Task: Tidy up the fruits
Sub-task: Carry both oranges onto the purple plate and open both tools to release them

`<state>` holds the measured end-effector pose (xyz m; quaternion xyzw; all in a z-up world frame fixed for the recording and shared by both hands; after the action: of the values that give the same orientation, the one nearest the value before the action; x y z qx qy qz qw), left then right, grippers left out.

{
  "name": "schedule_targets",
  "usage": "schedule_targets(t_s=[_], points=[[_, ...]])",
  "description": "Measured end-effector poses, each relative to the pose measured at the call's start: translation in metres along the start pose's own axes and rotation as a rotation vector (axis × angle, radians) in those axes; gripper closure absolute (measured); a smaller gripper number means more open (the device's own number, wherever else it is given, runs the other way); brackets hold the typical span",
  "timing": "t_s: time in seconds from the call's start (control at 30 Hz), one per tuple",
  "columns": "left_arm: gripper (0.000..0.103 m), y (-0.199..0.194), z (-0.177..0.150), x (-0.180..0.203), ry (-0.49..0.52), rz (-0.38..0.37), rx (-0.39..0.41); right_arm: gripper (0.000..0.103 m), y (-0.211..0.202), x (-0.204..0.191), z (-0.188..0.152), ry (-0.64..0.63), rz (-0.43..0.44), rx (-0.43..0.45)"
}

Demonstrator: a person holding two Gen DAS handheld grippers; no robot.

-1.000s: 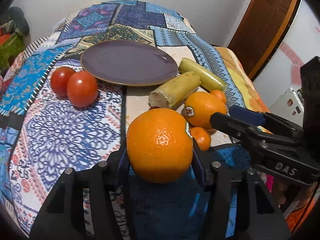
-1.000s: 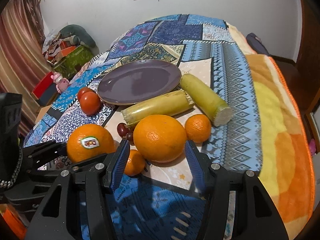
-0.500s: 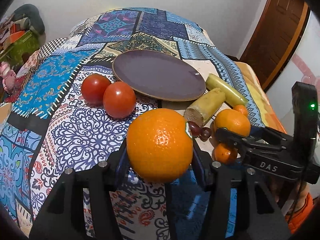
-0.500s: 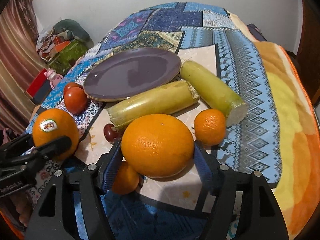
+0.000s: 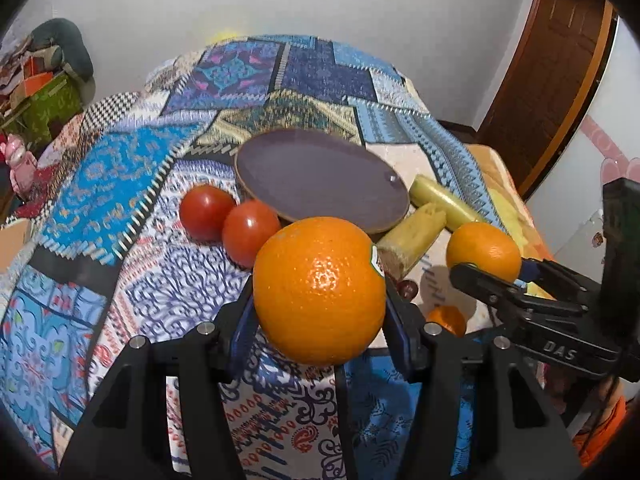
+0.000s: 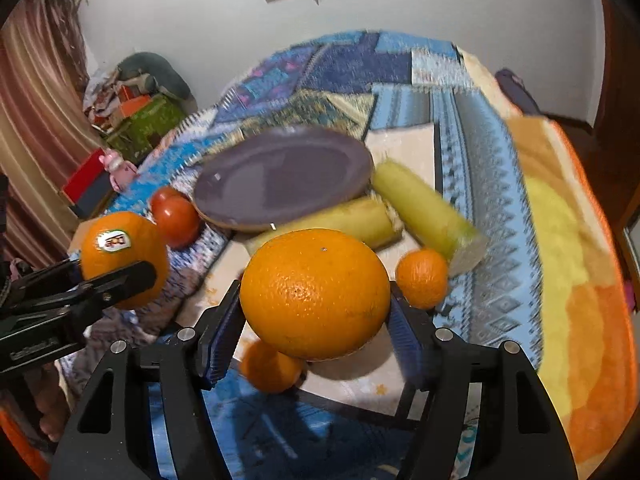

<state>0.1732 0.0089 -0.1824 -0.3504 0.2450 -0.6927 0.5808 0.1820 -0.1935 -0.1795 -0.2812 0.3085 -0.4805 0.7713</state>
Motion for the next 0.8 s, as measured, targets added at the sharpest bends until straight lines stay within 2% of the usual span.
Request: schedule_targets(t_s=[0.23,0.57,0.8], points=[[0.047,-0.019,0.027,0.001,0.021,-0.002,0.059,0.039,-0.026,-0.014,0.029,-0.045,0.014,0.098],[0.047,-0.03,0.074,-0.008,0.034,0.011,0.132,0.039,-0.025,-0.029,0.073,-0.11,0.0,0.185],[0.047,-0.018,0.103,-0.021,0.026,0.029,0.136,0.039,-0.014,-0.036,0.099,-0.133,-0.006,0.215]])
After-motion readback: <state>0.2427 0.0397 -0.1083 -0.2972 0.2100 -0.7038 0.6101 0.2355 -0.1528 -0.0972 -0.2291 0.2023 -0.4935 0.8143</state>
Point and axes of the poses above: each gripper's, at about its wrist camera, not at the fingertips, and y roughly the way its jaws point, x to its right, z to its top, the point moved 1 cm from there along y, roughly the way its jaws point, and after that the axes turned 3 degrees about -z, right-handed, at the moved point
